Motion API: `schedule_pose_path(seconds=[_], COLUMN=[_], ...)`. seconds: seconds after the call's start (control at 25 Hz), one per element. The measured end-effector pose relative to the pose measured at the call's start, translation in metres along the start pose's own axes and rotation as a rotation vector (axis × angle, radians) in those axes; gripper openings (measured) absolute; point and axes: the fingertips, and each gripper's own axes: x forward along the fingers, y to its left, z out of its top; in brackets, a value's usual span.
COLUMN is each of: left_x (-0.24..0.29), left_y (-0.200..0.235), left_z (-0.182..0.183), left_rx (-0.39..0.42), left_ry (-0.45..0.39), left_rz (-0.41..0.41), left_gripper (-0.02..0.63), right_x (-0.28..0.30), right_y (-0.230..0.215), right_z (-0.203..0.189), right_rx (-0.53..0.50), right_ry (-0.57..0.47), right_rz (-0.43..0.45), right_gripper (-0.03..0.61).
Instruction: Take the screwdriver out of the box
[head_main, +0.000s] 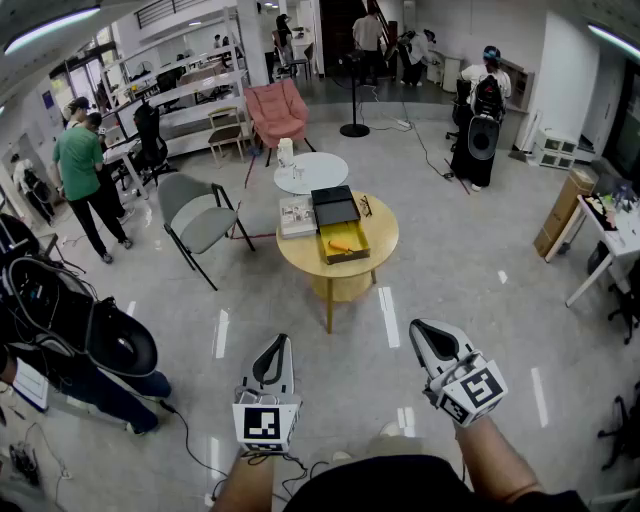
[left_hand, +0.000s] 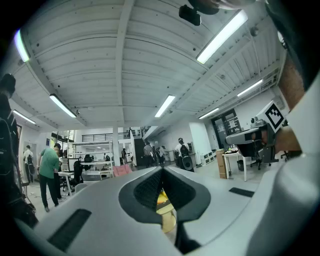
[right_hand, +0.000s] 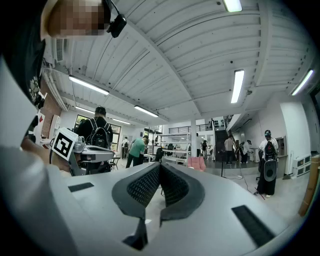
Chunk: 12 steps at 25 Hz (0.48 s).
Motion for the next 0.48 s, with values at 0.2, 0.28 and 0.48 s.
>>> schedule_pose_path(seconds=[0.2, 0.28, 0.48], left_x=[0.009, 0.013, 0.033], left_y=[0.009, 0.01, 0.017], left_z=[-0.004, -0.005, -0.01], left_rx=[-0.002, -0.001, -0.014], left_ry=[-0.009, -0.013, -0.012], left_rz=[-0.015, -0.021, -0.008], left_gripper=[0.014, 0.014, 0.014], right_x=[0.015, 0.019, 0.036], right_y=[0.0, -0.003, -0.021], right_z=[-0.004, -0.006, -0.013], right_rx=[0.004, 0.004, 0.003], right_ry=[-0.005, -0.012, -0.016], right_rz=[-0.008, -0.01, -0.026], right_gripper=[0.014, 0.014, 0.014])
